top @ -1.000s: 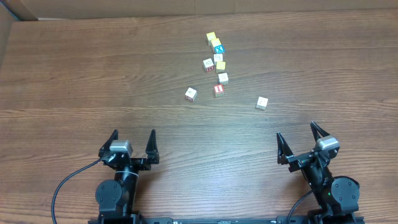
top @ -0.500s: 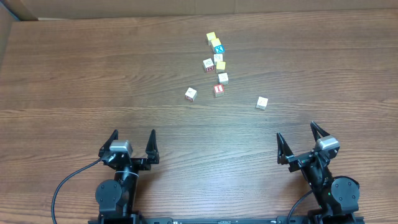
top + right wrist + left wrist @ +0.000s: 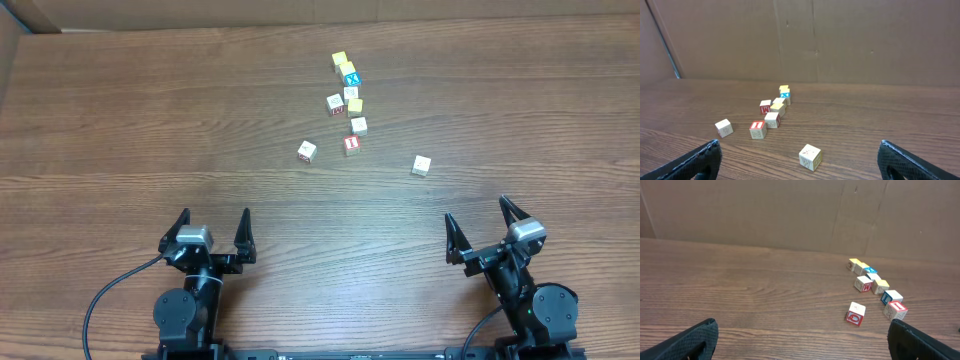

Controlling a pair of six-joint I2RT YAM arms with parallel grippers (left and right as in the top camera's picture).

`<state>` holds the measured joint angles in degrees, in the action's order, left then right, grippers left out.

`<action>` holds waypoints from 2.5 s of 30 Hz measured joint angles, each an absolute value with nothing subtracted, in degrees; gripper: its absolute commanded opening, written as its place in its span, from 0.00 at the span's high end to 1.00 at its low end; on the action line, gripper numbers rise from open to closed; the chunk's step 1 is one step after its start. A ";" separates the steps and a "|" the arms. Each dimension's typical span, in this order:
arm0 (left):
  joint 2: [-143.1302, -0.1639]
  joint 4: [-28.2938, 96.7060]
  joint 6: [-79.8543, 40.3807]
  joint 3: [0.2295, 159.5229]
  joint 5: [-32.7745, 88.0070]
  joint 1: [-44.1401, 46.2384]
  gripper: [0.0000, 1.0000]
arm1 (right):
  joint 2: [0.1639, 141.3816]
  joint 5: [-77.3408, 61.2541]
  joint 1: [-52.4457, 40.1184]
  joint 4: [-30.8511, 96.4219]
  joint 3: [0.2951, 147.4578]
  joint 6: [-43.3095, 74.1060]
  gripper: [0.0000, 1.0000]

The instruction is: Flip 5 blocks

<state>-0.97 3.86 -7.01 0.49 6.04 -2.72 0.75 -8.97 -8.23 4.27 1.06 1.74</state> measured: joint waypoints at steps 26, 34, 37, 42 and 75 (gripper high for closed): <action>-5.13 11.75 -12.14 20.95 8.43 -2.72 0.00 | 5.76 -7.86 -8.23 16.45 17.82 7.05 0.00; -28.10 22.02 -12.34 48.69 10.09 -2.72 0.00 | 30.00 -3.77 -8.23 33.93 52.53 7.38 0.00; -39.09 31.55 -12.45 61.71 11.88 -2.72 0.00 | 42.70 -3.44 -8.23 46.35 68.36 7.42 0.00; -56.88 52.80 -11.38 85.47 13.69 -2.72 0.00 | 63.20 -3.38 -8.23 69.08 93.45 7.49 0.00; -98.13 82.41 -10.44 103.63 13.37 8.88 0.11 | 101.08 -11.60 -11.38 69.60 88.49 24.25 0.23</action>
